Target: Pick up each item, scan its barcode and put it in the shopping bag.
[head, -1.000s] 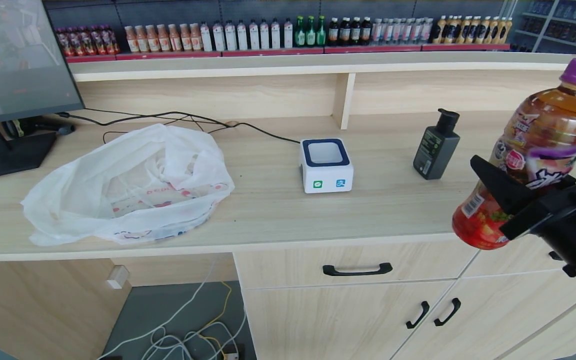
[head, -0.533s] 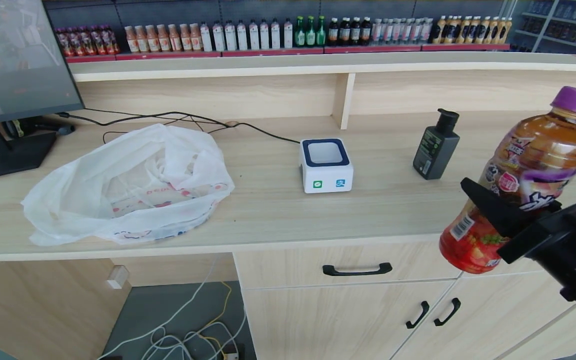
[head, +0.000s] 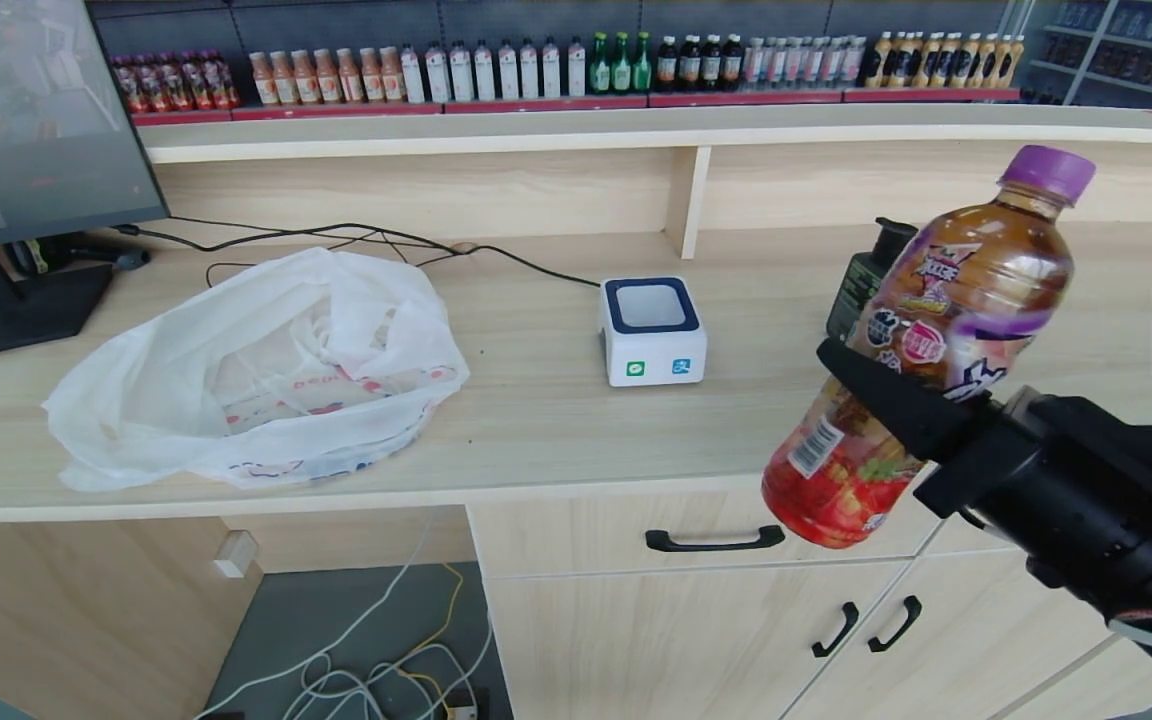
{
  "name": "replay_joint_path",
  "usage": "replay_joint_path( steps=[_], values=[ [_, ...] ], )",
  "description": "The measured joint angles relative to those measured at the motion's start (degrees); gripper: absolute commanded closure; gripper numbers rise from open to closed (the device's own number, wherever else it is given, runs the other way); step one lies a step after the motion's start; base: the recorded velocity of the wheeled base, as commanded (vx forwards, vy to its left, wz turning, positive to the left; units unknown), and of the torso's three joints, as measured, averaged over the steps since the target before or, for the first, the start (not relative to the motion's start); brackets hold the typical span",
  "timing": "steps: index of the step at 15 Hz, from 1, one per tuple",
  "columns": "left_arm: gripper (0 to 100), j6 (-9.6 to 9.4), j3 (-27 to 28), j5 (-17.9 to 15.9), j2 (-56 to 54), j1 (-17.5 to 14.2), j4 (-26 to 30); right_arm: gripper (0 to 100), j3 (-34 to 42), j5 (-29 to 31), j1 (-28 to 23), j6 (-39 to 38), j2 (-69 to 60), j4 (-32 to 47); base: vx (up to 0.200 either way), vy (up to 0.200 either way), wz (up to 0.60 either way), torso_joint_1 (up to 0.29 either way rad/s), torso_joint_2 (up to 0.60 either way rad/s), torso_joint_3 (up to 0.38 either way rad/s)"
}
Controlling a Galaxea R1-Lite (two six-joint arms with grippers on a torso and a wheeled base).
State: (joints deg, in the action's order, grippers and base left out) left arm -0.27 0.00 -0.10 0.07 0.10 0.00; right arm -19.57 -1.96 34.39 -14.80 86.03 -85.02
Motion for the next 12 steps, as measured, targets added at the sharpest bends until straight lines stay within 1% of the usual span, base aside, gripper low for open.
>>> replay_joint_path(
  steps=[1,3,6,8,9,12],
  values=[
    [0,0.02,0.0,0.0,0.0,0.0,0.0,100,-0.9,-0.9,0.1,-0.3,0.8,0.0,0.0,0.0,0.0,0.0,0.0,0.0],
    [0,0.0,0.0,0.0,0.0,0.0,0.0,100,-4.7,-4.6,0.2,-1.1,3.3,-0.3,0.0,0.0,0.0,0.0,0.0,0.0],
    [0,0.02,0.0,0.0,0.0,0.0,0.0,100,-9.0,-9.6,0.2,-8.5,6.6,-1.1,0.0,0.0,0.0,0.0,0.0,0.0],
    [0,0.0,0.0,0.0,0.0,0.0,0.0,100,-9.8,-12.0,0.2,-11.6,7.5,-2.0,0.0,0.0,0.0,0.0,0.0,0.0],
    [0,0.02,0.0,0.0,0.0,0.0,0.0,100,-9.9,-14.6,0.2,-13.9,7.8,-3.1,0.0,0.0,0.0,0.0,0.0,0.0],
    [0,0.02,0.0,0.0,0.0,0.0,0.0,100,-10.1,-19.5,0.5,-17.4,8.2,-4.9,0.0,0.0,0.0,0.0,0.0,0.0]
  ],
)
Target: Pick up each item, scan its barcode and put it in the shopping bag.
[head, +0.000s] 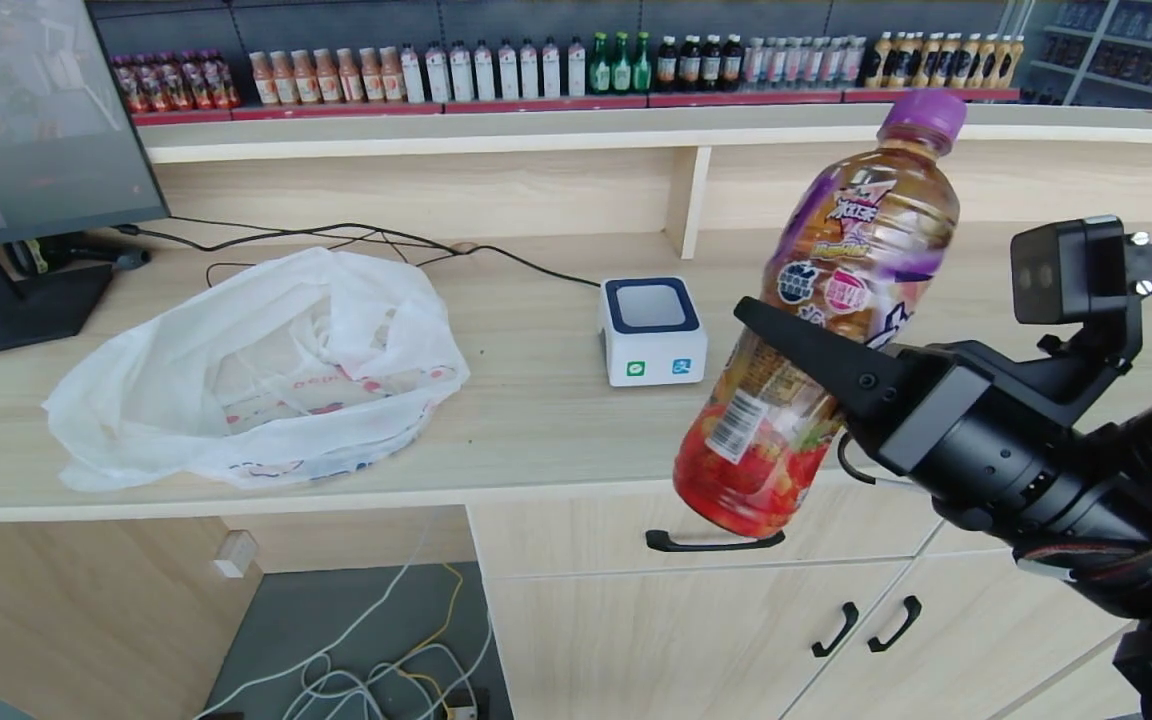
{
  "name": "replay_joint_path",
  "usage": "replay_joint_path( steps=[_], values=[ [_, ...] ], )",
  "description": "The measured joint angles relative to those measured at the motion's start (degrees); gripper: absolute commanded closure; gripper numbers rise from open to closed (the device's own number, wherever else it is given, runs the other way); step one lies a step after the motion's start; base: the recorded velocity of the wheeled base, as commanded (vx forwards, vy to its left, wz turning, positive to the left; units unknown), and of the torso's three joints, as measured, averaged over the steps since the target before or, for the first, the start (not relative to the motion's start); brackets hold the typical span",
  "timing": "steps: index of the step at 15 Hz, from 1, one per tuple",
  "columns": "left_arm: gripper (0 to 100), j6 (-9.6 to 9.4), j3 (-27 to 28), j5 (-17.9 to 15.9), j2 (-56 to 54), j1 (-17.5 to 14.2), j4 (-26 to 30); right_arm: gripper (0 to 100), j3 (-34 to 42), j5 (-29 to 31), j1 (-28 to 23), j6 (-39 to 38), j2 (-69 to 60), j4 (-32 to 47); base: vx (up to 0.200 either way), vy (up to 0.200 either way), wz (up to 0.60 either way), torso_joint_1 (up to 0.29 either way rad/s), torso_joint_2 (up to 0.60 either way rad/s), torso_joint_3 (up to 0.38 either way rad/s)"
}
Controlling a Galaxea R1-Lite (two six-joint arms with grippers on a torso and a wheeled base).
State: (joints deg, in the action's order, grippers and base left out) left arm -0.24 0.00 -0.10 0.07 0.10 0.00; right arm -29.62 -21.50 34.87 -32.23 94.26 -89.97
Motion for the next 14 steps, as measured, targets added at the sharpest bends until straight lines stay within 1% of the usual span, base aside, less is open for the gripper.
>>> replay_joint_path(
  steps=[1,3,5,7,14],
  values=[
    [0,-0.02,0.0,0.0,0.0,0.0,0.0,100,-0.4,-1.6,0.2,-0.7,0.1,0.0,0.0,0.0,0.0,0.0,0.0,0.0],
    [0,-0.02,0.0,0.0,0.0,0.0,0.0,100,-2.4,-2.6,0.9,-2.0,0.4,0.1,0.0,0.0,0.0,0.0,0.0,0.0],
    [0,-0.02,0.0,0.0,0.0,0.0,0.0,100,-6.8,-3.3,2.3,-4.5,1.3,-0.1,0.0,0.0,0.0,0.0,0.0,0.0],
    [0,-0.02,0.0,0.0,0.0,0.0,0.0,100,-10.2,-6.8,3.0,-6.9,2.0,-0.1,0.0,0.0,0.0,0.0,0.0,0.0],
    [0,-0.02,0.0,0.0,0.0,0.0,0.0,100,-13.2,-11.7,3.5,-14.5,1.1,0.0,0.0,0.0,0.0,0.0,0.0,0.0]
  ],
)
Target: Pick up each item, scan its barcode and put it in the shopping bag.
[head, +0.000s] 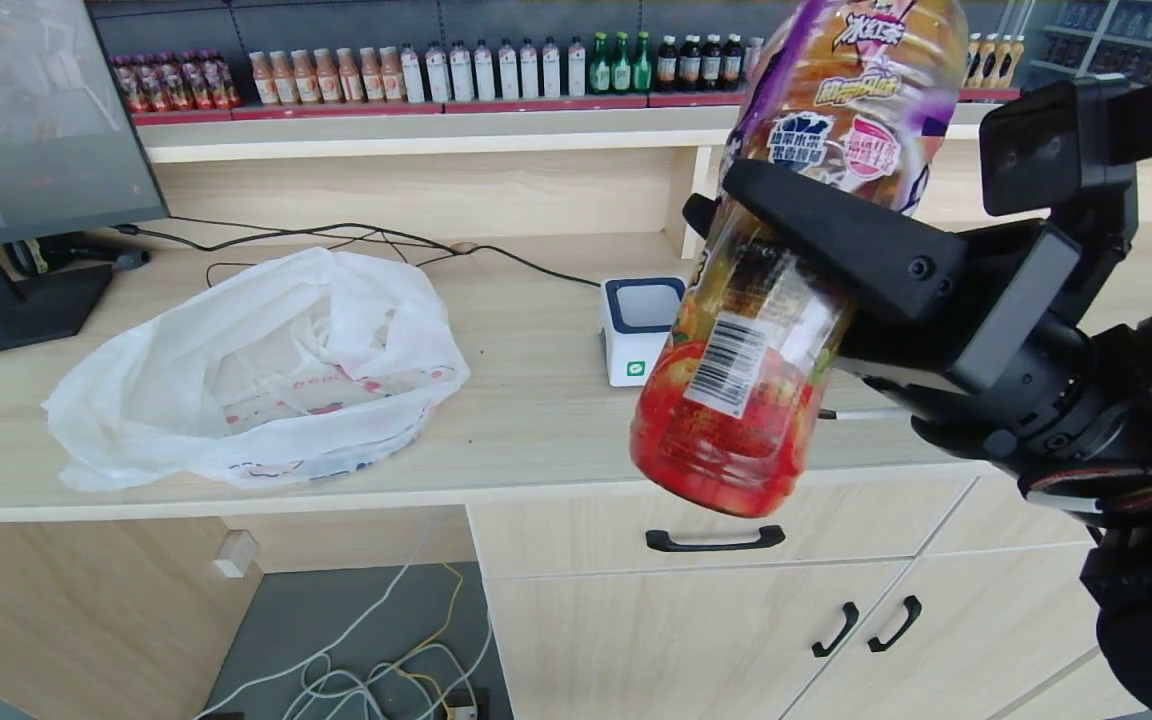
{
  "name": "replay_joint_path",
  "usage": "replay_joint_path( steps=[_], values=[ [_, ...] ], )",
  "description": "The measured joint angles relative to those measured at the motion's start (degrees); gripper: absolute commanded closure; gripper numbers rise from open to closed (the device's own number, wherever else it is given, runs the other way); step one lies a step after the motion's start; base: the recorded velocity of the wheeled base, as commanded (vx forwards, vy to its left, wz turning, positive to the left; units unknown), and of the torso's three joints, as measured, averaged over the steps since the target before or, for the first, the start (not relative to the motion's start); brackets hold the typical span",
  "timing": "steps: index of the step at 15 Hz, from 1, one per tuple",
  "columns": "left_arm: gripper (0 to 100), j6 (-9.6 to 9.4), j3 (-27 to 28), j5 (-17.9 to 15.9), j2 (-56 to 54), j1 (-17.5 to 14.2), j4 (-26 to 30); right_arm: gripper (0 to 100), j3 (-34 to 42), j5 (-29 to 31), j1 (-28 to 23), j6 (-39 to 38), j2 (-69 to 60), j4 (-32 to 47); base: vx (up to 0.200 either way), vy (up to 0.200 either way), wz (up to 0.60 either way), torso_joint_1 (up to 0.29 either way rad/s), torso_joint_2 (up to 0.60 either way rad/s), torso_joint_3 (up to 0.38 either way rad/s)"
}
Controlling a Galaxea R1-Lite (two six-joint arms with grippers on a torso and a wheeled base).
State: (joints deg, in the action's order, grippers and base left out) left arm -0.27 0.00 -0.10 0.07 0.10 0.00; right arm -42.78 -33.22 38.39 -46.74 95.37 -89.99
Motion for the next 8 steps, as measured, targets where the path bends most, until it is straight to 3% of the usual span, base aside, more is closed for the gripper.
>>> replay_joint_path(
  steps=[8],
  values=[
    [0,0.02,0.0,0.0,0.0,0.0,0.0,100,0.2,-0.8,3.5,-0.2,-1.6,0.1,0.0,0.0,0.0,0.0,0.0,0.0]
  ],
)
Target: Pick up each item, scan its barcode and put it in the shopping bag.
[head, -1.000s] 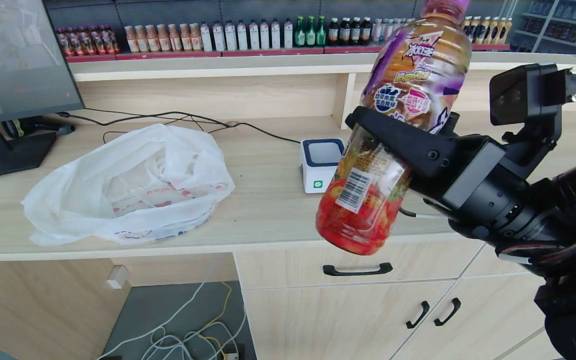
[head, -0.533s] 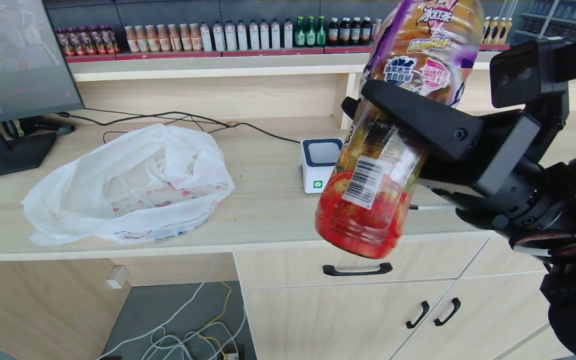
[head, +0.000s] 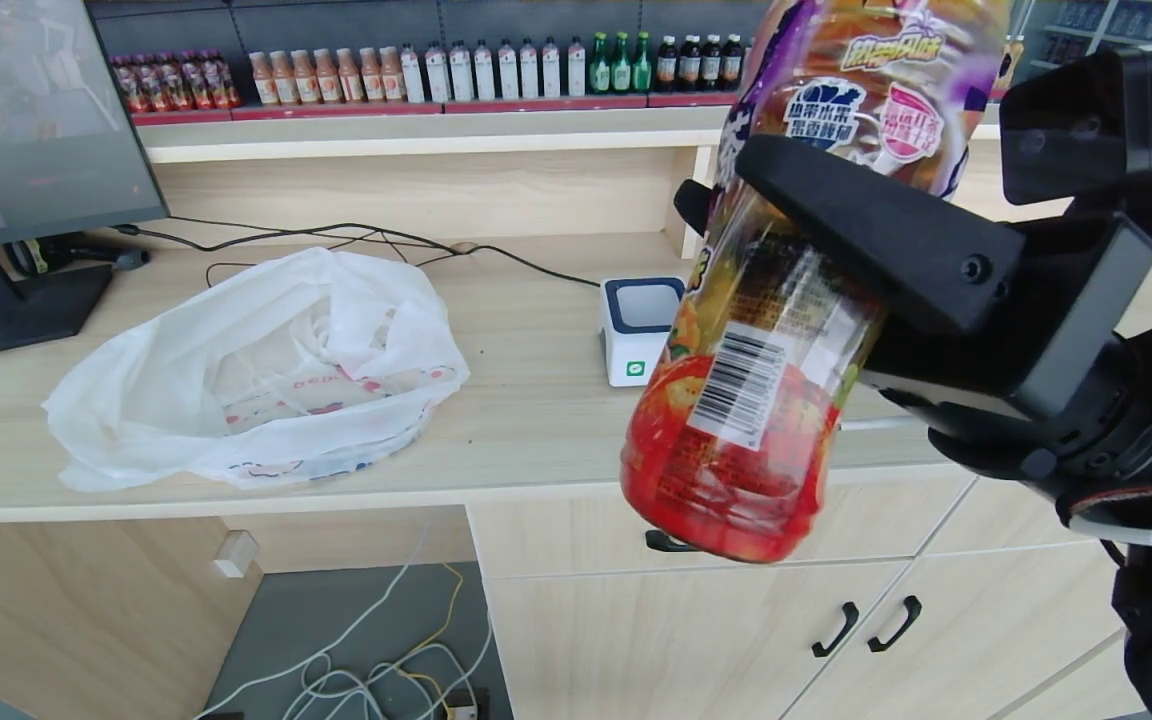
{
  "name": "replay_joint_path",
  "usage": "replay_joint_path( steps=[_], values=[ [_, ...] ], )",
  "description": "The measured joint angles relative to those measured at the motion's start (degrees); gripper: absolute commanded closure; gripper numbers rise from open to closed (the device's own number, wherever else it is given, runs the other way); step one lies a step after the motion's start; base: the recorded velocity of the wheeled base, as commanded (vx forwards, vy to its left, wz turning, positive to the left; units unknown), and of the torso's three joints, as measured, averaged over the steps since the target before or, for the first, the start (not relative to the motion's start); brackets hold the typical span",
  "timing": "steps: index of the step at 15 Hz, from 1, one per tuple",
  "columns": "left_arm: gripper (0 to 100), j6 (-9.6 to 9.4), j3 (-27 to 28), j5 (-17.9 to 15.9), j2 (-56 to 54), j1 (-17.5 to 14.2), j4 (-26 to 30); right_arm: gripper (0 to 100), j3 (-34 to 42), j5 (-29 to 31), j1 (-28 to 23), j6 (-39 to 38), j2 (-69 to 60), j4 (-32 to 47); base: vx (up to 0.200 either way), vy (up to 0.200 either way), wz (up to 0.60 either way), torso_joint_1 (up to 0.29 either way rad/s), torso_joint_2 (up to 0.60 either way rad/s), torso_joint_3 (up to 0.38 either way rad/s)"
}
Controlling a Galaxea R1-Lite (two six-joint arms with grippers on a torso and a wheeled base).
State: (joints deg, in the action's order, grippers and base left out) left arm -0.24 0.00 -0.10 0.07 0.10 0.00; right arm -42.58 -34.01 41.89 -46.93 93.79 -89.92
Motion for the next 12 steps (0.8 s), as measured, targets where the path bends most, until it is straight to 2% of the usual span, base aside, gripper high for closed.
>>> replay_joint_path(
  steps=[12],
  values=[
    [0,0.0,0.0,0.0,0.0,0.0,0.0,100,-0.4,-0.1,3.8,1.7,-0.2,0.0,0.0,0.0,0.0,0.0,0.0,0.0]
  ],
)
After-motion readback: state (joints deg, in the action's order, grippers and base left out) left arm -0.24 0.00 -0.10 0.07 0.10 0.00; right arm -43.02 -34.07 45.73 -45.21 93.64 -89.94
